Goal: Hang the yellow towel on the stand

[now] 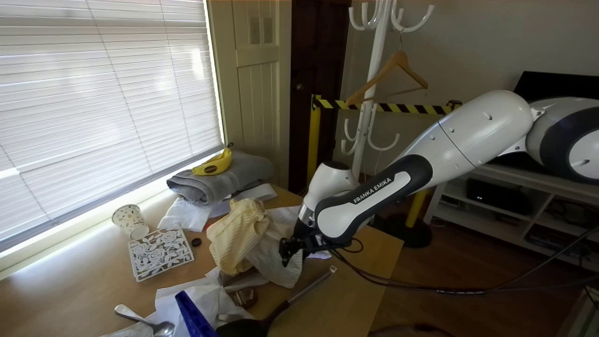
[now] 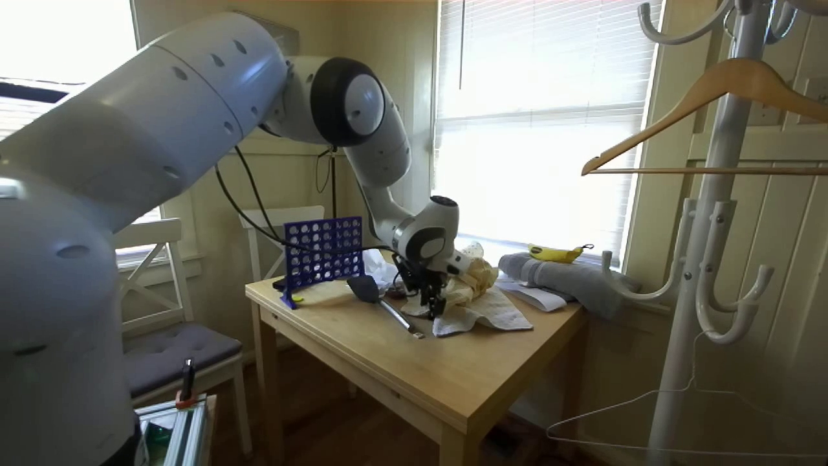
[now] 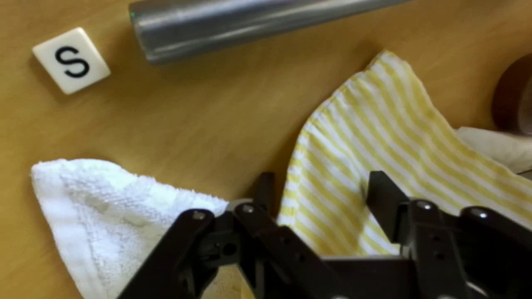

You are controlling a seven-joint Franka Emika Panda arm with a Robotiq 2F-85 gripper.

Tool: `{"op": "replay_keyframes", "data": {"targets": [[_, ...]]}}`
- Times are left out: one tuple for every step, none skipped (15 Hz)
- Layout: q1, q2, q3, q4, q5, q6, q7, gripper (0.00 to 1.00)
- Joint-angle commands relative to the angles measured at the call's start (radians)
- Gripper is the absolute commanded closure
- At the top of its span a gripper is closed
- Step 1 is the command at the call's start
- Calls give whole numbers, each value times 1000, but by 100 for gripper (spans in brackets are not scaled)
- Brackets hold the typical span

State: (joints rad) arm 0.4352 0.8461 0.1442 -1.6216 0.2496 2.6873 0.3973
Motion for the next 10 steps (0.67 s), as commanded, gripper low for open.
{"op": "replay_keyframes", "data": {"targets": [[29, 8, -32, 30, -33, -21, 55, 69], [31, 5, -32, 29, -31, -23, 58, 76], [33, 0, -33, 26, -30, -24, 62, 84], [32, -10, -26, 17, -25, -25, 60, 90], [32, -18, -22, 9, -24, -25, 59, 99], [33, -30, -19, -3, -21, -22, 59, 99], [35, -36, -17, -9, -21, -22, 60, 100], [39, -49, -18, -21, -24, -18, 60, 100], [53, -73, -35, -43, -42, -8, 63, 100], [72, -96, -61, -63, -64, 0, 77, 100]]}}
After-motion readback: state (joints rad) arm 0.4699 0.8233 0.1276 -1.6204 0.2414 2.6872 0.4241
